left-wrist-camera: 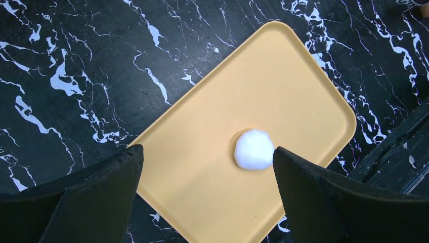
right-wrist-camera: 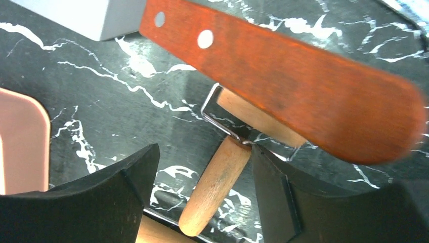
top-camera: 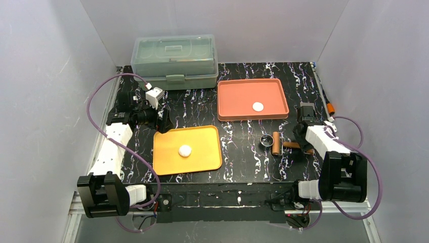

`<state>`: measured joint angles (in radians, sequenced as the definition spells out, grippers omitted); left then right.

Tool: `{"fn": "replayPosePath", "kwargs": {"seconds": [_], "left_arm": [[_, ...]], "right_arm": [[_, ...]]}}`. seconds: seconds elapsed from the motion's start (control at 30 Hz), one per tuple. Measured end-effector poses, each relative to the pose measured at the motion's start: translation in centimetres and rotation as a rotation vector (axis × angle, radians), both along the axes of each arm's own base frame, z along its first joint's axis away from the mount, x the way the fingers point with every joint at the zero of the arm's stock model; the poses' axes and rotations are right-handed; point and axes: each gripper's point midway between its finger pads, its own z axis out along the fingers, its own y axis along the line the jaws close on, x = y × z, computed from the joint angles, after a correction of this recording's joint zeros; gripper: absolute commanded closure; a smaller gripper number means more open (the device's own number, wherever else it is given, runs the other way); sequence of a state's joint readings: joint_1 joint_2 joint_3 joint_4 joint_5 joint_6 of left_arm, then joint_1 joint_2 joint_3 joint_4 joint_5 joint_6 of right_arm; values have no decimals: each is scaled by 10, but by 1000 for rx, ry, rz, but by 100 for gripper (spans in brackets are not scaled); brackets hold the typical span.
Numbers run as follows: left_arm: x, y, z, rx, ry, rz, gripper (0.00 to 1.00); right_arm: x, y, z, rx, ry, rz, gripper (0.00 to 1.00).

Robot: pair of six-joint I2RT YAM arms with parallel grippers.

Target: Roll out the dumpling wrappers from the dough

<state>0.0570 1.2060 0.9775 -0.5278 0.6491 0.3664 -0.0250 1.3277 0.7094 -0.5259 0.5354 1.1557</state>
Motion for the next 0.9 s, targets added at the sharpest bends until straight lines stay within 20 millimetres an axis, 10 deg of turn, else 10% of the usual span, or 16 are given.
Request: {"fn": "replayPosePath", "kwargs": {"seconds": [0.37,0.43,0.6,0.9], "left_arm": [[-1,-2,-3,-10,23,-5,1],[-1,-2,-3,-12,25,-5,1],[-2,-2,-3,-13,28,-6,1],[-5,-5,-2,-30,42,-10,1]], "right_arm": [[13,20,-17,6,66,104,32],[13,20,-19,-17,89,120,39],[9,15,-20,-53,117,116,97],[5,23,-16,-18,80,153,99]]}}
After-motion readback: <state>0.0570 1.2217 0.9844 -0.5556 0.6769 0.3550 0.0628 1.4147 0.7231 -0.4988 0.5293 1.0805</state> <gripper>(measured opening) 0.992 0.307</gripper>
